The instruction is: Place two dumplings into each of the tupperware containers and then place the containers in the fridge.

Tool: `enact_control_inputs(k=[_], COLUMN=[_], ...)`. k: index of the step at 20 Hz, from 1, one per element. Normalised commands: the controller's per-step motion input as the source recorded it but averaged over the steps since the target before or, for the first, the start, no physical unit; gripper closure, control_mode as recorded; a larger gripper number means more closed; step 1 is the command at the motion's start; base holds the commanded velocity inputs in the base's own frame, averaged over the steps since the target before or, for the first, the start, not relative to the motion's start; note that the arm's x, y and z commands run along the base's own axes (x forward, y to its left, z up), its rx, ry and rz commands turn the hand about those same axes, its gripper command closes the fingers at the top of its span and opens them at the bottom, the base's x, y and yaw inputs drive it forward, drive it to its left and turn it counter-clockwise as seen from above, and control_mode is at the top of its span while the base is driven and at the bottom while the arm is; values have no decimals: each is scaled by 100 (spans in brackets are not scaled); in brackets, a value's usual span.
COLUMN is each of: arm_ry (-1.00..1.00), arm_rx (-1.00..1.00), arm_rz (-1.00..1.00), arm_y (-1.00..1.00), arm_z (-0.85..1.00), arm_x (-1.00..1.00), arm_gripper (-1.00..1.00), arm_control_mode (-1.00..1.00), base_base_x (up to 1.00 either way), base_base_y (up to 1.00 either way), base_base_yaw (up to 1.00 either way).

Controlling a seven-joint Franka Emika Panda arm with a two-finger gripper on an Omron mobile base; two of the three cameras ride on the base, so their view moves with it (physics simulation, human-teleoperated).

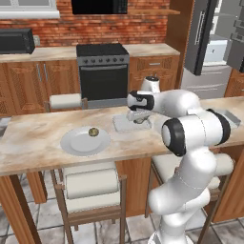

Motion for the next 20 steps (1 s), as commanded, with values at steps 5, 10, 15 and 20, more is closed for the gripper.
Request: enact_control_inputs(k=[5,10,15,20], arm_ry=[8,10,5,5], arm_rx=[0,0,-4,-6], arm_rz=[13,6,3,4], arm_y=[23,39,7,0], arm_z=[-1,-15,-35,-39], arm_x=[78,65,48,34], arm_gripper=[100,100,100,100], arm_control_mode=[-100,-100,-100,-100], base_base_x=[0,0,0,0], base_base_y=[0,0,0,0], base_base_yaw=[0,0,0,0])
